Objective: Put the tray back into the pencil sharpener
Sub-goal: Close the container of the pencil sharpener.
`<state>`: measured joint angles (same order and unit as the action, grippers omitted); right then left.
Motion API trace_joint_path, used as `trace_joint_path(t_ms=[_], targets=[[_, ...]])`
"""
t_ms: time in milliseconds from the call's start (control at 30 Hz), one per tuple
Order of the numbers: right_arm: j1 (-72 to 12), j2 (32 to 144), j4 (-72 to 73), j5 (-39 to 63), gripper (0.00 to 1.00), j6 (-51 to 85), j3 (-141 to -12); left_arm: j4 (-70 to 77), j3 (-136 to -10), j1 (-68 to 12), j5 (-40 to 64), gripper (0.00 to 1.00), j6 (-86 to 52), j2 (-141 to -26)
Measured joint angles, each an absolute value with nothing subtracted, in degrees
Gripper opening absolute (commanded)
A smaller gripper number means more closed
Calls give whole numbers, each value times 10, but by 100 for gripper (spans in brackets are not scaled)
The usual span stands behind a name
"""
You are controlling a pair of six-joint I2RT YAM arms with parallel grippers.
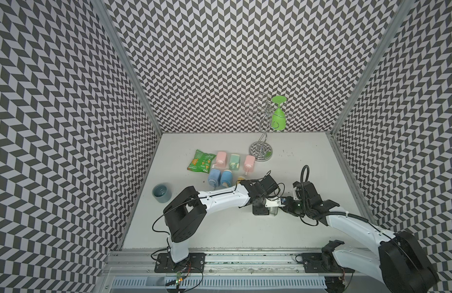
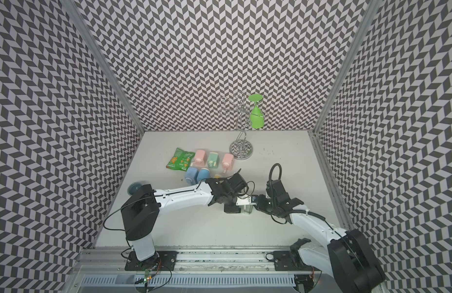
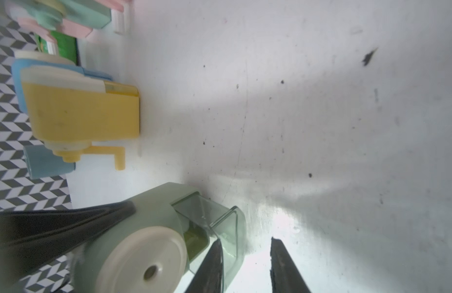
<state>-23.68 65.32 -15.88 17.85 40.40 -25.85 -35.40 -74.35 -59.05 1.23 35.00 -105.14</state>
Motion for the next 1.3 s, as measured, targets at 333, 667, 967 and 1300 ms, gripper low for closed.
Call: trace_joint_path(t_ms=[333, 667, 967, 1300], targets=[[-240, 700, -98, 227, 17, 416, -236, -355, -744, -588, 8, 57, 349, -1051], [-262, 750, -11, 279, 17, 443, -226, -364, -745, -587, 10, 55, 348, -1051], [-264, 768, 32, 291, 20, 467, -210, -370, -746, -583, 12, 49, 346, -1051], [-214, 703, 22, 280, 16, 481, -183, -367, -743, -579, 12, 46, 346, -1050]])
